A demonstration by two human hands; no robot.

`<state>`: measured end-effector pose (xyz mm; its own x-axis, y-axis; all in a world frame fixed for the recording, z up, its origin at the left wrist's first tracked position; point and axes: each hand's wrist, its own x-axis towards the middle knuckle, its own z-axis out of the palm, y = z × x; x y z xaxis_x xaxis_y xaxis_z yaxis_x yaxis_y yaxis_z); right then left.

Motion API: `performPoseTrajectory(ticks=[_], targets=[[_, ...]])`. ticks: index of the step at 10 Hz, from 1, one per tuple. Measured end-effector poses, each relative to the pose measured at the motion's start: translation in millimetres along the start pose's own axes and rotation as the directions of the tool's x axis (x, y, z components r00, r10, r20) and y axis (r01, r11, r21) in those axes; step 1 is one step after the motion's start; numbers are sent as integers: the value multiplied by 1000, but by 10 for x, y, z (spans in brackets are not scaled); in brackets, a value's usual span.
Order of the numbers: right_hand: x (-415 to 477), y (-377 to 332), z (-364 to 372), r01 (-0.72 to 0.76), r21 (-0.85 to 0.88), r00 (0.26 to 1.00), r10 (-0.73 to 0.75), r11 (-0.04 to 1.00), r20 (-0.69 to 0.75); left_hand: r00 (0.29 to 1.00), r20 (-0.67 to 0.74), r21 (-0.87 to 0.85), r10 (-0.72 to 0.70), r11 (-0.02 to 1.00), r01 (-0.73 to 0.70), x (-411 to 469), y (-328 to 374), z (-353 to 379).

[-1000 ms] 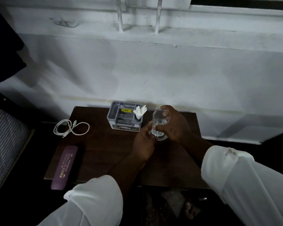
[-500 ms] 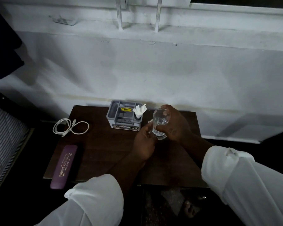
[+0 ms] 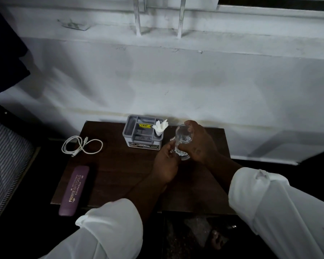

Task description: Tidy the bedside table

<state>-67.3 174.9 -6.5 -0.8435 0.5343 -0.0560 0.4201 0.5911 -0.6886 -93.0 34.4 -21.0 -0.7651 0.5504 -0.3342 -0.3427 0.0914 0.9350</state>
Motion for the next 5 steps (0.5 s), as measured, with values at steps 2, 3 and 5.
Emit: performPoseTrajectory(ticks=[2, 3, 5], targets=[[-1, 13, 19, -3, -54, 1000, 3, 999, -2, 1000, 4, 33, 3, 999, -3, -15, 17, -13], [-11, 0, 7, -24, -73, 1000, 24, 997, 2, 1000, 15, 25, 2, 1000, -2, -12, 10, -35], [-32, -41, -47, -4, -105, 1000, 4, 994, -6, 999, 35, -18, 29, 999, -28, 7, 17, -96]])
